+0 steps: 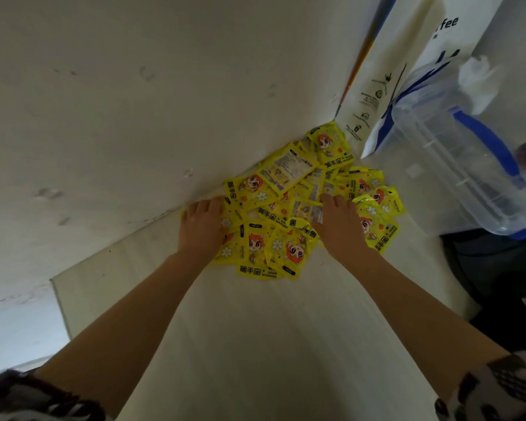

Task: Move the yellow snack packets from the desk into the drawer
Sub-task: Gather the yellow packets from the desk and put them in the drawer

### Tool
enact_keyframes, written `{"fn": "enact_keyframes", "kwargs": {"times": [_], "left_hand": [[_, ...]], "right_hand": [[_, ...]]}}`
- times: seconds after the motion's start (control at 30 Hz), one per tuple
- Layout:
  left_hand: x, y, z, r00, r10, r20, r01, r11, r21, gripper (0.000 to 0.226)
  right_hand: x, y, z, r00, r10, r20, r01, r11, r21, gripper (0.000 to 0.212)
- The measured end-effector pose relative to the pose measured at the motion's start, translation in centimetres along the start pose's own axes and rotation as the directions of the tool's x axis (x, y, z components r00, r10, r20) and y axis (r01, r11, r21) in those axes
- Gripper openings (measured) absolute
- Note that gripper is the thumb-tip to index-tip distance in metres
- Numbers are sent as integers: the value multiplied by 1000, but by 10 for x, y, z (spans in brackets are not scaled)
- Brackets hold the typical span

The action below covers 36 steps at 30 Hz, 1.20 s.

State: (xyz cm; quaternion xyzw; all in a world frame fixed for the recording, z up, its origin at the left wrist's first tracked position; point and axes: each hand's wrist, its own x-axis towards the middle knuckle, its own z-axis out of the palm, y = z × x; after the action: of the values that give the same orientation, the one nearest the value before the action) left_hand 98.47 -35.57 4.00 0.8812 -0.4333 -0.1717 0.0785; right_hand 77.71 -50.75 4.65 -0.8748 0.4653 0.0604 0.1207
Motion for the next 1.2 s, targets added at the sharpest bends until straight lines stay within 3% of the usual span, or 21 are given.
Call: {"fn": "enact_keyframes", "kwargs": {"times": [0.13,0.27,0.4,0.53,0.63,0.77,0.93,1.1,1.2], "left_hand": [[-17,-3,2,998,-14,-57,12,999,-39,58],[-31,-4,-2,995,-4,-102,-5,997,-81,57],[-48,-4,-12,991,-17,-129,-17,965,-263,51],[-65,-6,-22,998,-46,-35,28,914,-405,61],[-74,-14,-18,997,-63,48,76,926,-369,54],[-70,-23,-15,993,-63,98,88,954,-285,48],[-41,-26,-20,994,-36,102,53,985,-167,37],[-14,-29,-21,994,33,103,-25,996,-84,63],[-7,-33,-19,987,25,159,-12,997,-82,60]], "right_hand": [[-11,-2,1,1000,2,10,-2,1000,-12,50],[-21,-5,-5,999,-36,28,36,999,-16,42],[-42,-8,-9,999,-5,37,-3,977,214,34],[-66,-6,5,970,182,159,-235,863,447,37],[-80,-10,17,915,324,243,-404,726,556,30],[-83,-25,25,875,396,280,-481,638,602,32],[-67,-52,22,841,454,294,-536,624,569,44],[-47,-73,21,772,510,380,-636,609,474,36],[-37,-80,18,741,549,387,-671,581,461,35]]}}
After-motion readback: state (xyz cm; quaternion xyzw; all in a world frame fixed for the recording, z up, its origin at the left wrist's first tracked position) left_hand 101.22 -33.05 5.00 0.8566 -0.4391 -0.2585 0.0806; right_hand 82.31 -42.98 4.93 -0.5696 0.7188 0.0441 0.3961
